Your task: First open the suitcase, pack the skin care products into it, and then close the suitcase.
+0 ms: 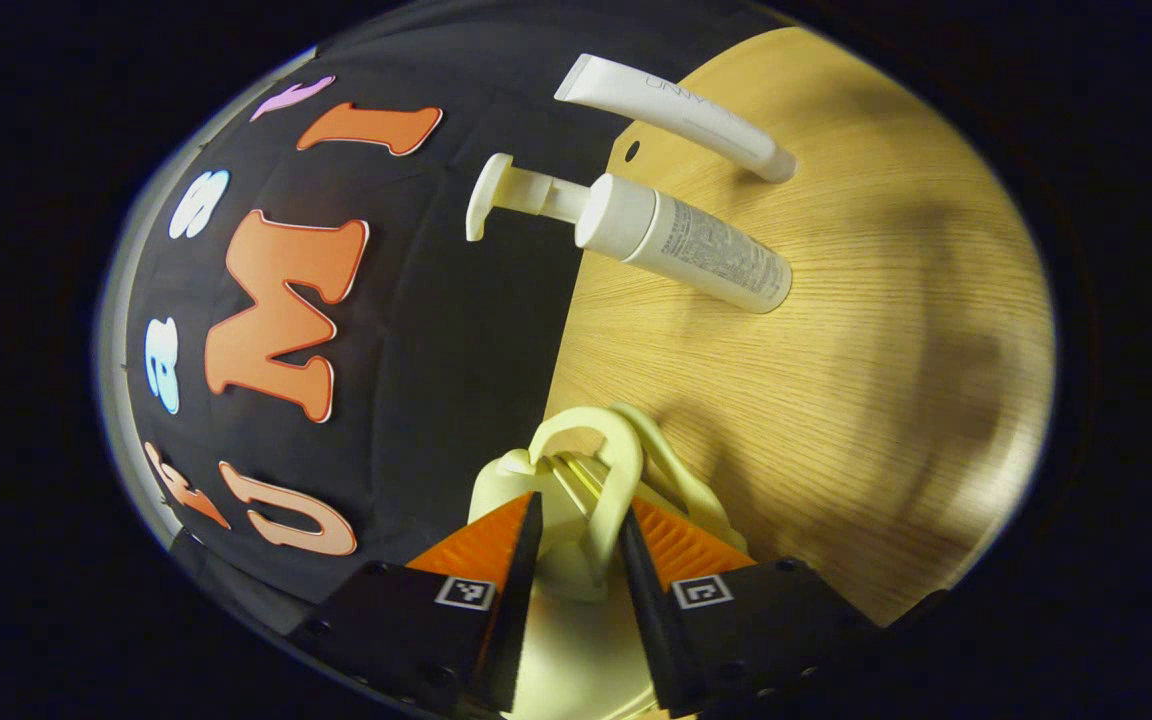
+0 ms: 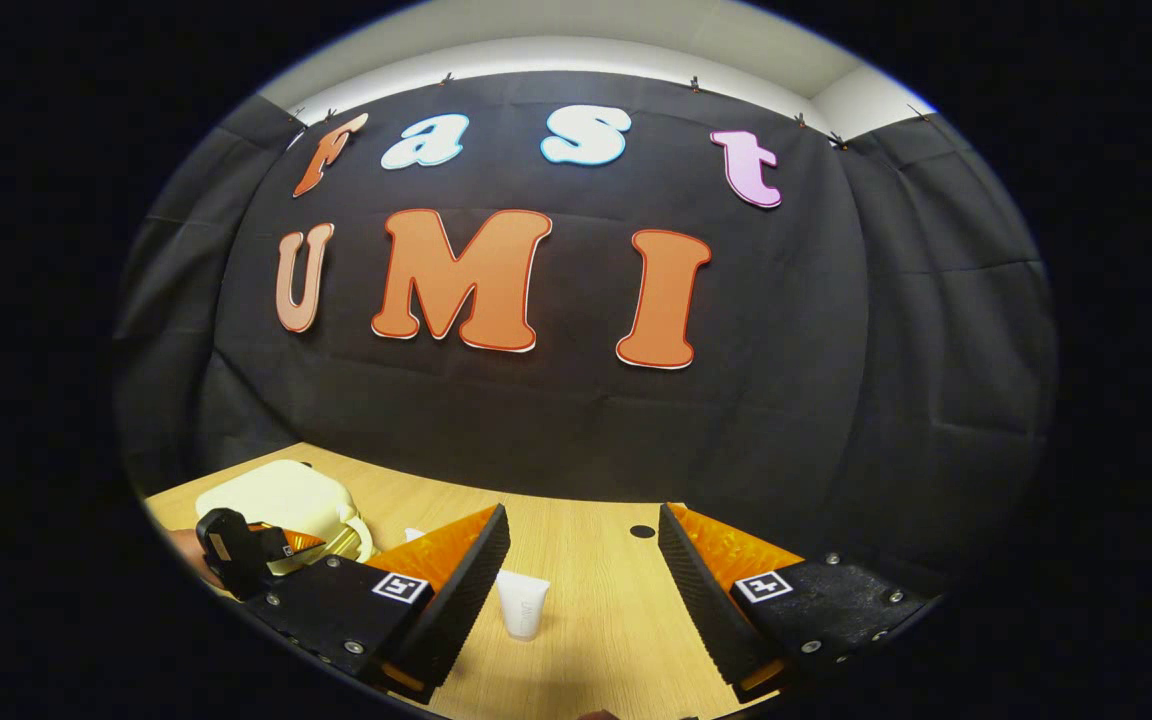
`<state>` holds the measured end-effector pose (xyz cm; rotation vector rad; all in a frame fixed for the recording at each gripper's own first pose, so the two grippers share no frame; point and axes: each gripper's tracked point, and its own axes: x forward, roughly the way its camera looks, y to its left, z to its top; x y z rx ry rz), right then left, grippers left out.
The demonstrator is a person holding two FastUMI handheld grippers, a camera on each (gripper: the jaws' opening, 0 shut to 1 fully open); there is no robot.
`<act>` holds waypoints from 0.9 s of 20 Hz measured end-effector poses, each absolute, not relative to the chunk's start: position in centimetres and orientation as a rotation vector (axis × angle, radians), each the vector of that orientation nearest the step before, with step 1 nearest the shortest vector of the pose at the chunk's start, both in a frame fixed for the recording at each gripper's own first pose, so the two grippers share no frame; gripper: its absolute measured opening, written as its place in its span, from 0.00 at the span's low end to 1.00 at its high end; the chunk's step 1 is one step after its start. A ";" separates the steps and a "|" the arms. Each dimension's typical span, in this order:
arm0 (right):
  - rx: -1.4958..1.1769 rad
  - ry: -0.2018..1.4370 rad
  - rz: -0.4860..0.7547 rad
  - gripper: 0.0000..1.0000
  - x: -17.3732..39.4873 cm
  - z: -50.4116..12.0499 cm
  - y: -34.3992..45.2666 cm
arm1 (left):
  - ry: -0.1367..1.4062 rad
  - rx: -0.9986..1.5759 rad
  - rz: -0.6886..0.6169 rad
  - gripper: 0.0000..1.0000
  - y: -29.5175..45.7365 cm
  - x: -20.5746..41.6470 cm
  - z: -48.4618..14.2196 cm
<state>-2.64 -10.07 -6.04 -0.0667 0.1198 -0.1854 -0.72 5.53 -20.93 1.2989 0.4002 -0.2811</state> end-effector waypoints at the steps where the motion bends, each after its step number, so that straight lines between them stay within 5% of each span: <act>1: -0.068 0.124 -0.184 0.95 -2.7 -6.2 -10.0 | 0.393 1.301 -0.280 0.42 5.6 -0.5 -21.0; 5: -0.074 0.138 -0.173 0.95 -2.7 -6.7 -9.2 | 0.353 1.267 -0.269 0.23 5.8 -0.7 -19.2; 18: -0.076 0.210 -0.059 0.96 0.6 -9.0 -3.4 | 0.297 0.776 -0.053 0.19 13.8 2.2 -6.3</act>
